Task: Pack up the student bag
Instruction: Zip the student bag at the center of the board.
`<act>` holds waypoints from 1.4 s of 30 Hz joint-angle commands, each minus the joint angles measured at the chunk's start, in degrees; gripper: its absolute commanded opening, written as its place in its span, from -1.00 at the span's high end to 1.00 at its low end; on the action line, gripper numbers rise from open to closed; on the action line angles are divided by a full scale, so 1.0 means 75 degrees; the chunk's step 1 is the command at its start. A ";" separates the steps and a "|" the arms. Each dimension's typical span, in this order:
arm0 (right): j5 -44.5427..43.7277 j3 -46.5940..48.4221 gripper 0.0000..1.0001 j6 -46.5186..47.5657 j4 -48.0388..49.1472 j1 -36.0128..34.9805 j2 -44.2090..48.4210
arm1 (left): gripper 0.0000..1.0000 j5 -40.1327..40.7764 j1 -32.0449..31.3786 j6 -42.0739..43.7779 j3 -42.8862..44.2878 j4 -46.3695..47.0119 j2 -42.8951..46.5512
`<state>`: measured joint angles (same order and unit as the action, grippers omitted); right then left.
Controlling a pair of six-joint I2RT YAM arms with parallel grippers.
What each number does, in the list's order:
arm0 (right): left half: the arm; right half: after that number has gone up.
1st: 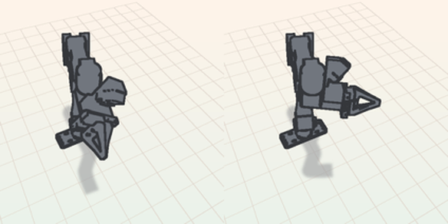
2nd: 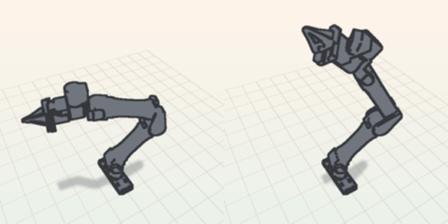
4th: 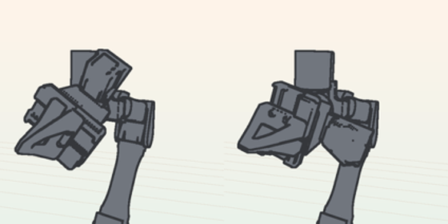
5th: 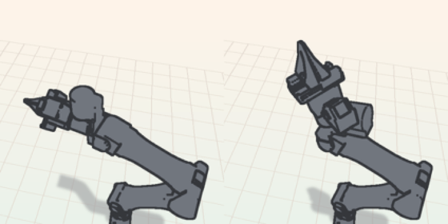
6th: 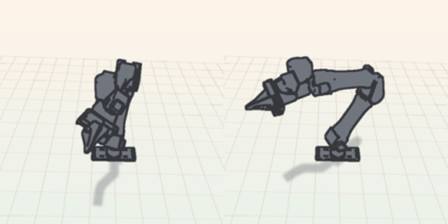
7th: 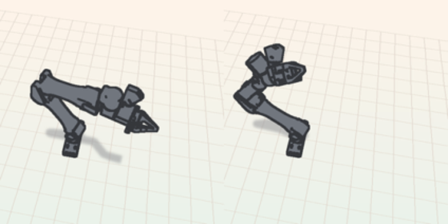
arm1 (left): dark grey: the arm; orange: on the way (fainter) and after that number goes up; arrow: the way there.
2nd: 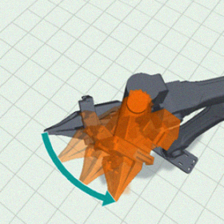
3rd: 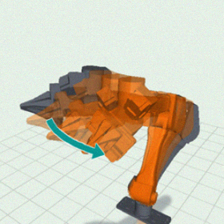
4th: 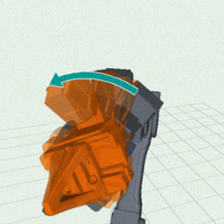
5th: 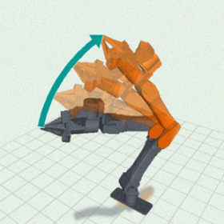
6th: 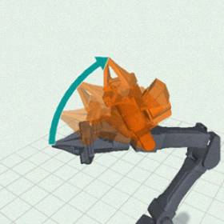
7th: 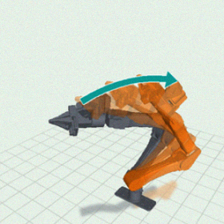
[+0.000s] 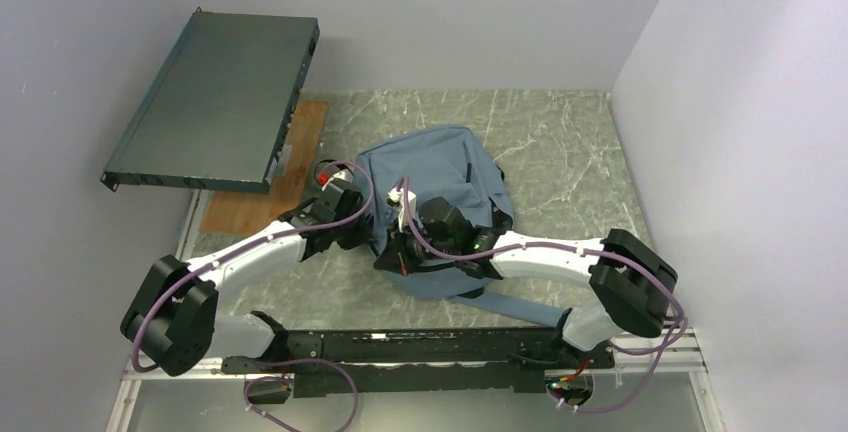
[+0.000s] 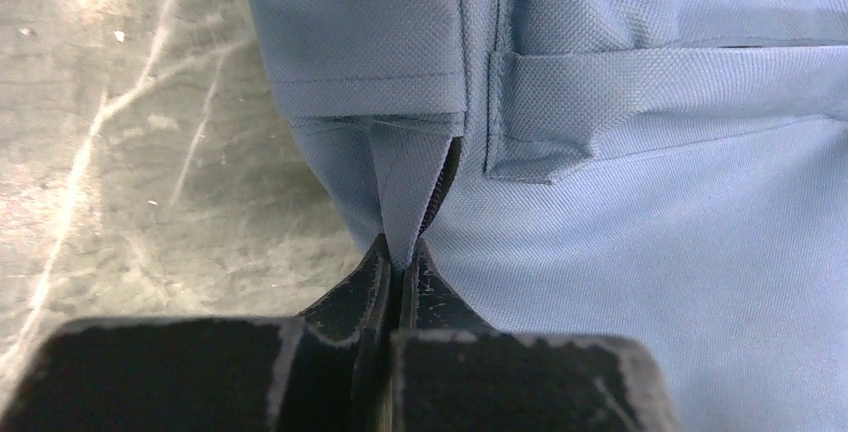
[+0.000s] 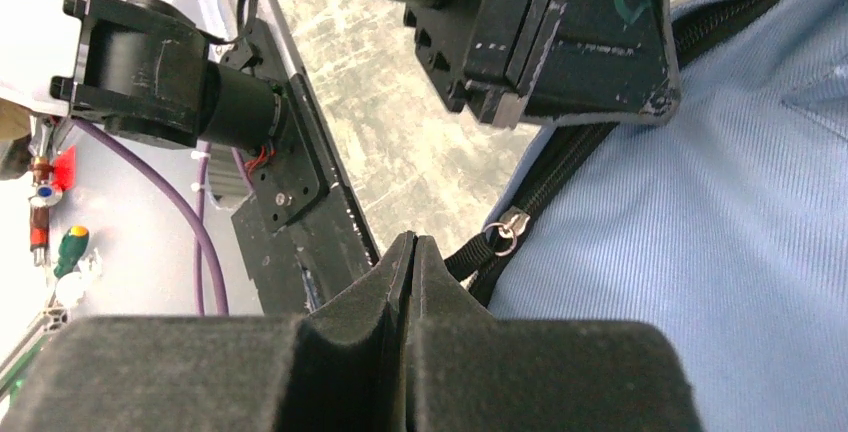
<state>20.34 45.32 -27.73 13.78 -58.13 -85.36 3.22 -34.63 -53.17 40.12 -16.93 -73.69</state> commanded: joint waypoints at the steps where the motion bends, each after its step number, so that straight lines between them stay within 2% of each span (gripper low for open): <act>1: -0.0604 0.0242 1.00 -0.0304 -0.0037 -0.0435 0.0421 | 1.00 0.0533 0.0406 0.0827 0.0176 0.0183 0.0173; 9: -0.0830 0.0022 1.00 -0.0697 -0.0052 -0.0976 0.0850 | 1.00 0.0864 0.1017 0.1549 0.0230 -0.0189 0.0655; 15: -0.1765 -0.0885 1.00 -0.0507 -0.0993 -0.0935 0.1840 | 1.00 0.1145 0.1314 0.2403 0.0275 -0.0629 0.1302; 20: -0.2415 -0.1111 1.00 -0.0362 -0.1679 -0.0829 0.2797 | 1.00 0.1209 0.1445 0.2864 0.0338 -0.1018 0.1588; 25: -0.2459 -0.0931 1.00 -0.0295 -0.1437 -0.0816 0.2661 | 1.00 0.0449 0.1524 0.2829 0.0448 -0.1270 0.1593; 26: -0.2402 -0.0833 1.00 -0.0280 -0.1341 -0.0822 0.2556 | 0.93 0.0112 0.1524 0.2824 0.0442 -0.1260 0.1604; 30: -0.2351 -0.0618 1.00 -0.0252 -0.1033 -0.0816 0.2290 | 0.03 -0.1029 0.1524 0.2775 0.0182 -0.1143 0.1952; 32: -0.2372 -0.0509 1.00 -0.0154 -0.1055 -0.0818 0.2229 | -0.31 -0.1372 0.1524 0.2819 0.0066 -0.1231 0.2322; 34: -0.2323 -0.0408 1.00 -0.0054 -0.1151 -0.0825 0.2164 | -0.52 -0.1723 0.1524 0.2851 -0.0178 -0.1245 0.2819; 37: -0.2215 -0.0371 1.00 -0.0028 -0.1204 -0.0819 0.2098 | -0.65 -0.2201 0.1524 0.2718 -0.0422 -0.1412 0.3559; 40: -0.2100 -0.0331 1.00 -0.0018 -0.1163 -0.0827 0.1991 | -0.61 -0.2723 0.1524 0.2080 -0.0547 -0.1753 0.3773; 42: -0.2069 -0.0308 1.00 -0.0015 -0.1108 -0.0827 0.1914 | -0.50 -0.3091 0.1524 0.1253 -0.0798 -0.1774 0.3790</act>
<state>3.64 40.56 -29.06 4.10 -64.18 -70.06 -12.23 -23.33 -34.94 36.71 -28.47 -45.58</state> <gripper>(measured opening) 0.008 0.794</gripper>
